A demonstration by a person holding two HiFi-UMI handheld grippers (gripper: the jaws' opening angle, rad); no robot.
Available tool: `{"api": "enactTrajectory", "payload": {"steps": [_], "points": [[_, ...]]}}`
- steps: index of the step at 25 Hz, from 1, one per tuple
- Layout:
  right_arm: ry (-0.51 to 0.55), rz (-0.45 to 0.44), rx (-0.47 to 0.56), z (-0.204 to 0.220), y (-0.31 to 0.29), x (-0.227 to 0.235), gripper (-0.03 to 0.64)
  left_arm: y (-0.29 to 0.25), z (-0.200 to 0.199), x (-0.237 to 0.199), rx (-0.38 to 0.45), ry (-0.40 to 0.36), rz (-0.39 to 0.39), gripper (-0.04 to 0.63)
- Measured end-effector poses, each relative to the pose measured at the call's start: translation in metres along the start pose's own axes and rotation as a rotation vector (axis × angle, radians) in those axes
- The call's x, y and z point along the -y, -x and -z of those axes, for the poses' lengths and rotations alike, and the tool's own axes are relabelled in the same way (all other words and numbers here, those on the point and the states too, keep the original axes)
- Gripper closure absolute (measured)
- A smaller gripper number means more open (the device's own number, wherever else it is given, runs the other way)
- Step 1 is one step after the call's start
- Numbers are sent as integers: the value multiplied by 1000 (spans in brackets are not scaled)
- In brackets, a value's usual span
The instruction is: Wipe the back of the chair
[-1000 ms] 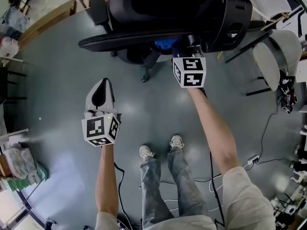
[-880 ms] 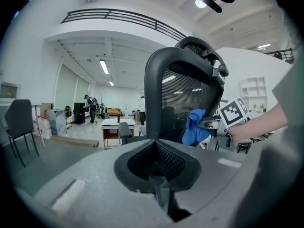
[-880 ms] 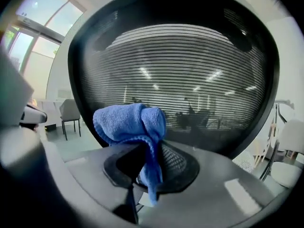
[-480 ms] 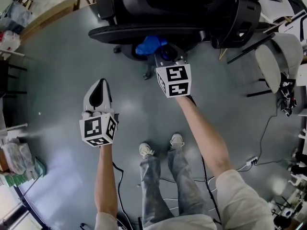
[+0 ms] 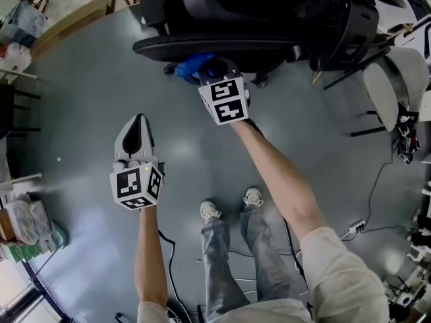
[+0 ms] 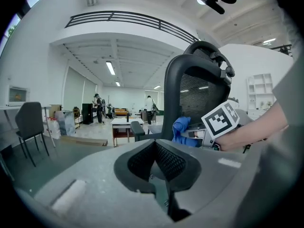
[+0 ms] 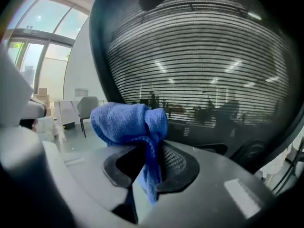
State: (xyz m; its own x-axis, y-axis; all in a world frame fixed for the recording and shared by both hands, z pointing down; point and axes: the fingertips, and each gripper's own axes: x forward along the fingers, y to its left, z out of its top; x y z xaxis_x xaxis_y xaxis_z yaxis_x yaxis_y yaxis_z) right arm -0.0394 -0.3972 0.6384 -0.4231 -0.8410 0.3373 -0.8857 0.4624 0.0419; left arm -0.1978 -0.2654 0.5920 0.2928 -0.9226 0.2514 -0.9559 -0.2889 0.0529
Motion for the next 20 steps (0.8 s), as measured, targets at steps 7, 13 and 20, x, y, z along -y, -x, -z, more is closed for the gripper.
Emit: {"api": "enactTrajectory", "payload": {"steps": [7, 13, 20], "points": [[0, 9, -24, -5, -22, 11, 546, 2, -3, -7, -1, -16, -14, 591], [24, 38, -26, -3, -12, 27, 546, 3, -5, -8, -3, -22, -21, 591], [22, 81, -32, 1, 7, 64, 546, -2, -6, 6, -3, -22, -5, 591]]}}
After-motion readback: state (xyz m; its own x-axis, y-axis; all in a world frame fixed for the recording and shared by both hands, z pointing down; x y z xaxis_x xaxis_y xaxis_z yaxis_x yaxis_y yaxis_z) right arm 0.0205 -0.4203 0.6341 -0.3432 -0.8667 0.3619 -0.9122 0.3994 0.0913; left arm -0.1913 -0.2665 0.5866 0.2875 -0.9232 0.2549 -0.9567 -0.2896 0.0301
